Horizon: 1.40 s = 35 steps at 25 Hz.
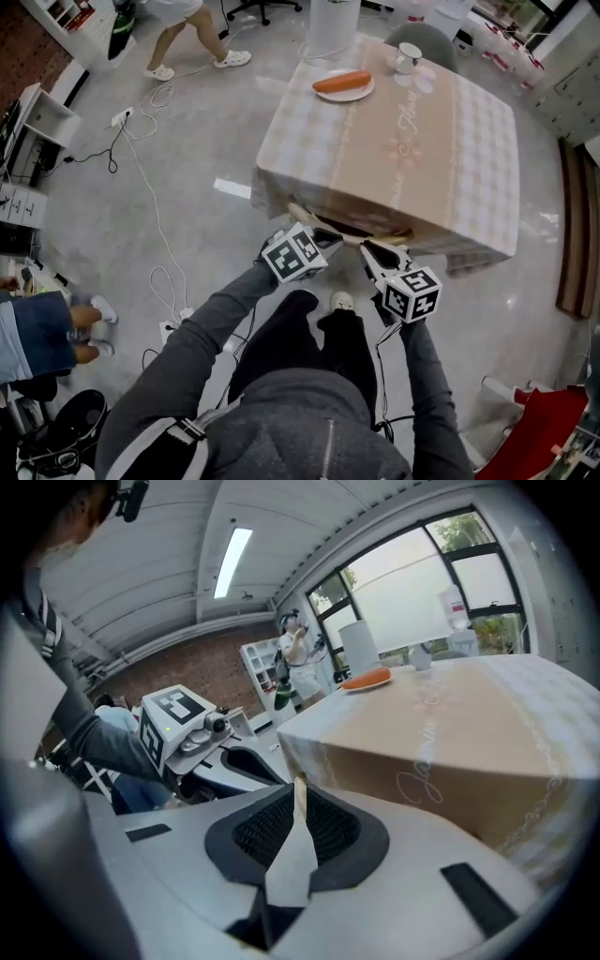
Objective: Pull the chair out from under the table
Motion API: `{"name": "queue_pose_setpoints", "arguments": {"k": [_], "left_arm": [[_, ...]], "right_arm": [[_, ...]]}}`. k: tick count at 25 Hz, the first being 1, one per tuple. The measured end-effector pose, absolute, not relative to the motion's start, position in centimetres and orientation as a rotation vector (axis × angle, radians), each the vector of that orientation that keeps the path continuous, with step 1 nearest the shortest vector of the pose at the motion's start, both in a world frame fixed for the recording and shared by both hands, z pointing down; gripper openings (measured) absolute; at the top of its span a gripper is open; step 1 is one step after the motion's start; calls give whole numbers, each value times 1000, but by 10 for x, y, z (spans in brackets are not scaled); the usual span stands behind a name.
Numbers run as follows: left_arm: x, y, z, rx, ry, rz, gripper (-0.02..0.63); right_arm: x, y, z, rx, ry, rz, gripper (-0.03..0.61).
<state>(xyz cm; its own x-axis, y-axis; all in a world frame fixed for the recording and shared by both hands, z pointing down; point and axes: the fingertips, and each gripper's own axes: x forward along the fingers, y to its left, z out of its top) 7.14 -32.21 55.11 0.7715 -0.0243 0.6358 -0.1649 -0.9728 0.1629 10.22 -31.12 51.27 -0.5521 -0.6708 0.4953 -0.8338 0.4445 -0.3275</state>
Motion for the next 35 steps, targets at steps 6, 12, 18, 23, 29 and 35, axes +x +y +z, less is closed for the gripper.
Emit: {"name": "queue_pose_setpoints", "arguments": {"k": [6, 12, 18, 23, 29, 35], "left_arm": [[62, -319, 574, 2768, 72, 1159, 8], [55, -316, 594, 2743, 228, 1289, 8], [48, -314, 609, 2741, 371, 1380, 9], [51, -320, 610, 2756, 398, 1471, 145], [59, -333, 612, 2774, 390, 1545, 239], [57, -333, 630, 2727, 515, 1704, 278]], "right_arm": [[85, -325, 534, 1196, -2322, 699, 12], [67, -325, 547, 987, -2284, 571, 14], [71, -326, 562, 887, -2219, 538, 14], [77, -322, 579, 776, -2161, 523, 134], [77, -316, 595, 603, -2125, 413, 195], [93, -304, 622, 465, -2026, 375, 213]]}}
